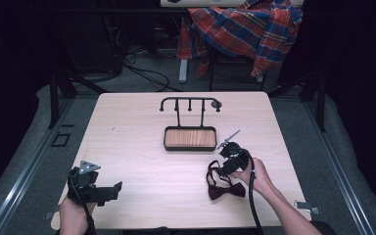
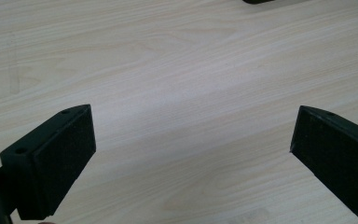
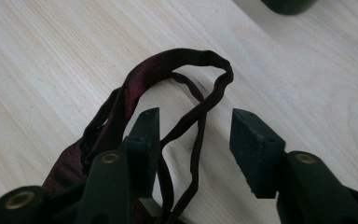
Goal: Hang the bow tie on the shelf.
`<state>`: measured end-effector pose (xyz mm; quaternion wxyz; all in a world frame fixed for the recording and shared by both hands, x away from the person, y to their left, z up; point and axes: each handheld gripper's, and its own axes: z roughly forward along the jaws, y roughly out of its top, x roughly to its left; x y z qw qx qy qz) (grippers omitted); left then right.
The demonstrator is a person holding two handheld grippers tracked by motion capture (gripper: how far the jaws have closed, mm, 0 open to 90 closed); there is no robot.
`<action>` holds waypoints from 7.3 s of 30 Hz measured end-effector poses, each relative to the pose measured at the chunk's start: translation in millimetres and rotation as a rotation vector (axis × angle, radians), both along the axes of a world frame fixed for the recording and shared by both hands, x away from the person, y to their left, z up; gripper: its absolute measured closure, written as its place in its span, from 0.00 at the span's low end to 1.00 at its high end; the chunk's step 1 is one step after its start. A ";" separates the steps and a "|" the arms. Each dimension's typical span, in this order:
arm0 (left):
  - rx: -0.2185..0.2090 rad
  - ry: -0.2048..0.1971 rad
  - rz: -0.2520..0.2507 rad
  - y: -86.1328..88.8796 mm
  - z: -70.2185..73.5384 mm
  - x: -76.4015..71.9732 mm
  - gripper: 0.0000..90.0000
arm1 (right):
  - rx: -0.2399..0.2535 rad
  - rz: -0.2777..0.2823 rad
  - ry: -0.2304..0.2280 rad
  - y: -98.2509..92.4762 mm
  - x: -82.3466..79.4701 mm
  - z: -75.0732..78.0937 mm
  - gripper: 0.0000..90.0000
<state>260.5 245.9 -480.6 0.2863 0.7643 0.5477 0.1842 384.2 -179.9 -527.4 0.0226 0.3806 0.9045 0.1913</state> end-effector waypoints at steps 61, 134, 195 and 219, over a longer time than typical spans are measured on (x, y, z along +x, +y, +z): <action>0.014 0.019 -0.012 -1.1 -0.8 1.3 0.00 | -0.008 -0.045 -0.088 -3.8 -6.6 27.4 0.99; 0.021 0.026 -0.020 -1.8 -1.2 1.7 0.00 | 0.077 -0.078 -0.339 -7.1 41.1 131.6 0.99; 0.024 0.027 -0.023 -2.3 -1.5 1.4 0.00 | 0.090 -0.188 -0.349 -2.3 91.2 130.1 0.99; 0.025 0.025 -0.029 -2.7 -1.7 1.5 0.00 | 0.120 -0.202 -0.329 -4.2 97.3 118.8 0.98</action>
